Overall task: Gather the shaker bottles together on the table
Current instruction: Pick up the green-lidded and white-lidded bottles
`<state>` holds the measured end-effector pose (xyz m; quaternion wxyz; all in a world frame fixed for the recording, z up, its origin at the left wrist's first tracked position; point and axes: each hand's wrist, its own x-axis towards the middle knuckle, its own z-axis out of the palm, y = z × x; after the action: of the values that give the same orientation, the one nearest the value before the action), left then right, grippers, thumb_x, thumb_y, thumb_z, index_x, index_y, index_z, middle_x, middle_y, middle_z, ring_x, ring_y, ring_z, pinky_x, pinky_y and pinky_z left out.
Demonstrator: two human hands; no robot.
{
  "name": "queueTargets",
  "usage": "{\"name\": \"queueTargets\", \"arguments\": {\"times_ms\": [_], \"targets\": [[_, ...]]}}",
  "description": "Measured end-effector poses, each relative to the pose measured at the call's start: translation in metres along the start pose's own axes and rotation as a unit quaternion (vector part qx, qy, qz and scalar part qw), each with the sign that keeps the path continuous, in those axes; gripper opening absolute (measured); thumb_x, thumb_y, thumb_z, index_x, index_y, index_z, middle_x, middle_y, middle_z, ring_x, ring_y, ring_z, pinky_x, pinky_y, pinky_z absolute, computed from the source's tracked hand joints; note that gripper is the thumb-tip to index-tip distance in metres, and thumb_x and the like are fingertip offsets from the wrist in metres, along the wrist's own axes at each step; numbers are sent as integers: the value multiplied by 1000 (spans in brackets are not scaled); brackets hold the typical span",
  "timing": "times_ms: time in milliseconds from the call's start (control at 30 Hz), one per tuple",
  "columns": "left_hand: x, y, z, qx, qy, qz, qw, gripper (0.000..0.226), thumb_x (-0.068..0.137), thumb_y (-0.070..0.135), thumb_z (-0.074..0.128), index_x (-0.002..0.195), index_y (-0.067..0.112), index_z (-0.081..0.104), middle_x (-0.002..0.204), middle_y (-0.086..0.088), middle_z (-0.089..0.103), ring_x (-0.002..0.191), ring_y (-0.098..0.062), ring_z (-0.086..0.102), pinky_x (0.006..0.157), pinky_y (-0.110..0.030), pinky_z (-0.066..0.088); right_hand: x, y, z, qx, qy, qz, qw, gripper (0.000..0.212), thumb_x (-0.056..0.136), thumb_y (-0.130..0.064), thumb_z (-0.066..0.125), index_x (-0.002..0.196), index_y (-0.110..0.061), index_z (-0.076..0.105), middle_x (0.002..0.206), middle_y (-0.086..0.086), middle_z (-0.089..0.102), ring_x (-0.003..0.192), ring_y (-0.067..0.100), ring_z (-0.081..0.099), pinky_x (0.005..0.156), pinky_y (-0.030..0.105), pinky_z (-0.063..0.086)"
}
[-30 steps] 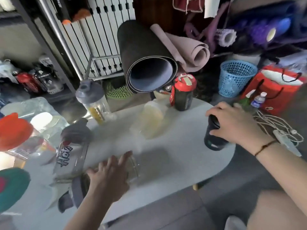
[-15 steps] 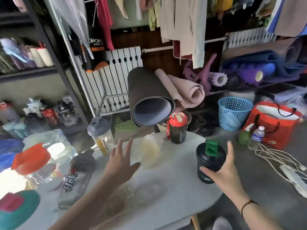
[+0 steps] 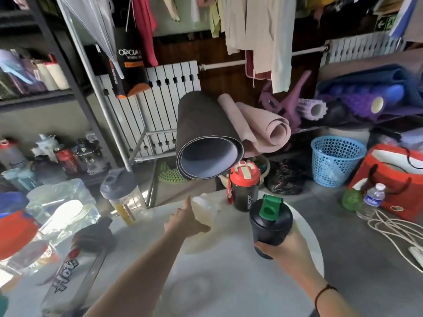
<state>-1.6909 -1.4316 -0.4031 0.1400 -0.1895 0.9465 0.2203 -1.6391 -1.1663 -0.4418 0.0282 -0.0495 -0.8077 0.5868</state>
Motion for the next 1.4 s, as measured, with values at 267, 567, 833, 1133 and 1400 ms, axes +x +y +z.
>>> {"name": "queueTargets", "arguments": {"times_ms": [267, 567, 833, 1133, 1400], "targets": [[16, 15, 2, -375, 62, 34, 924, 102, 42, 63, 88, 132, 20, 66, 127, -10, 75, 130, -37, 67, 119, -60, 54, 17, 8, 6, -10, -23, -7, 1000, 78, 65, 1, 99, 113, -41, 53, 99, -17, 69, 89, -11, 62, 70, 11, 47], [6, 22, 29, -454, 124, 107, 876, 128, 47, 35, 97, 159, 17, 37, 144, -1, 59, 131, -24, 59, 113, -46, 54, 14, 13, -4, -25, -9, -37, 999, 89, 63, 0, 101, 104, -57, 46, 107, -19, 67, 95, -22, 64, 78, -3, 47], [14, 29, 36, -401, 113, 154, 896, 103, 64, 15, 100, 154, 19, 51, 135, 2, 67, 125, -19, 60, 101, -32, 48, 13, 17, -5, -23, -28, -40, 999, 86, 64, -2, 100, 125, -37, 51, 128, 5, 72, 116, 21, 66, 89, 23, 48], [23, 31, 36, -418, 84, 152, 892, 97, 61, 22, 89, 148, 33, 48, 134, 8, 66, 113, -5, 63, 99, -28, 48, 15, 20, -4, -15, -28, -35, 999, 90, 64, -3, 101, 129, -37, 49, 129, 1, 70, 116, 16, 63, 86, 12, 45], [16, 18, 37, -407, 60, 132, 902, 112, 74, 9, 94, 161, 36, 28, 154, 2, 53, 138, -10, 54, 106, -23, 59, 14, 16, 0, -38, -33, -10, 999, 84, 66, -6, 100, 139, -18, 60, 128, 2, 71, 104, 3, 66, 84, 12, 47]]}}
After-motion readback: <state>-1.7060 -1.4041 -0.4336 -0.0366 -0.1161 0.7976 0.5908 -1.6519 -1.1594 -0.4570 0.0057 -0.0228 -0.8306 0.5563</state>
